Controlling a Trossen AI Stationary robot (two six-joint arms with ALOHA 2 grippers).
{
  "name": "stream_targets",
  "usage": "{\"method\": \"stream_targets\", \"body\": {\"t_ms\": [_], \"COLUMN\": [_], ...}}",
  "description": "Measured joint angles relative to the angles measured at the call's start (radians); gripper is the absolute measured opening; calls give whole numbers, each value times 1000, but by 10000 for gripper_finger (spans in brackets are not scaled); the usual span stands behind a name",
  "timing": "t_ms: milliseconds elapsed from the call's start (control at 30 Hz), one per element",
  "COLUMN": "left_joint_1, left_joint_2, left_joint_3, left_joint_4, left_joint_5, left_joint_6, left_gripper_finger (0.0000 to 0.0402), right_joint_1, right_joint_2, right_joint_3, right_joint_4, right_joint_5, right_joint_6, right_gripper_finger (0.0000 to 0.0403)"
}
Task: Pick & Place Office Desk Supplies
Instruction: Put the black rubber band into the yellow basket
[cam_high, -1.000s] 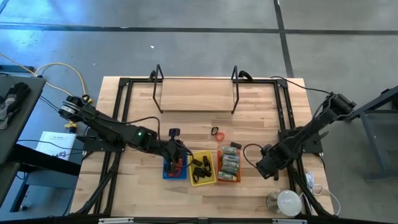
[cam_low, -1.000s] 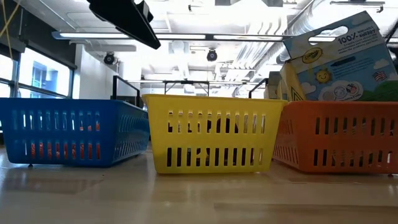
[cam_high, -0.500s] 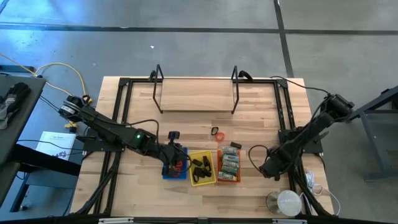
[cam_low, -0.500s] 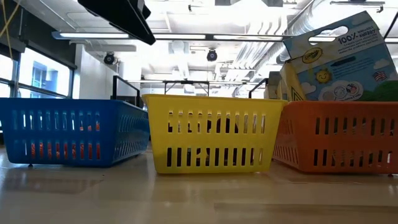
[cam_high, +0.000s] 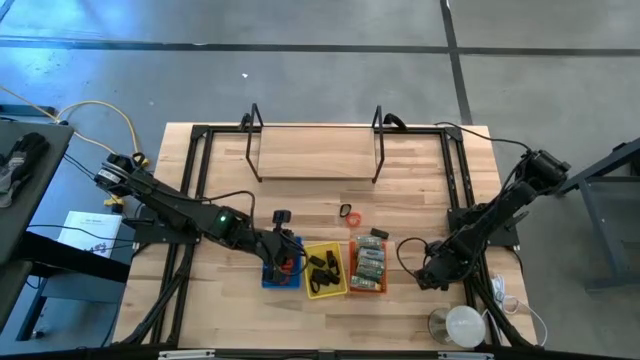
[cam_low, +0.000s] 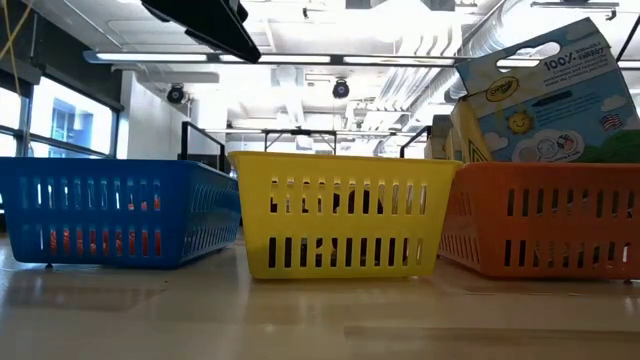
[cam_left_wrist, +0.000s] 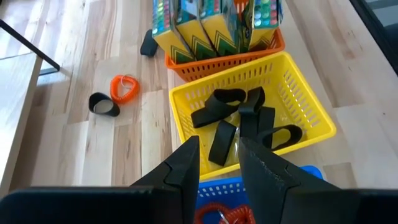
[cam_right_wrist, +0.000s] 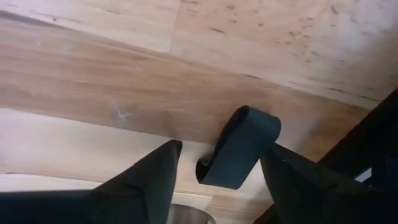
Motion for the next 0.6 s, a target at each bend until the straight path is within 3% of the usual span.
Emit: {"method": "stream_targets", "body": {"t_ms": [133,367,600], "left_joint_1": [0,0,0], "left_joint_2": [0,0,0], "left_joint_3": [0,0,0], "left_joint_4": [1,1,13], "left_joint_5": [0,0,1], "left_joint_6": [0,-1,-1], "left_gripper_finger": [106,106,106], "right_joint_1": [0,1,-6], "right_joint_2": [2,4,7], "right_joint_3": [-1,4,146], "right_joint_4": [0,-11,-212], "right_joint_5": [-11,-40,92], "right_joint_6": [-34,-118,-287], "right_gripper_finger": [159,23,4]}}
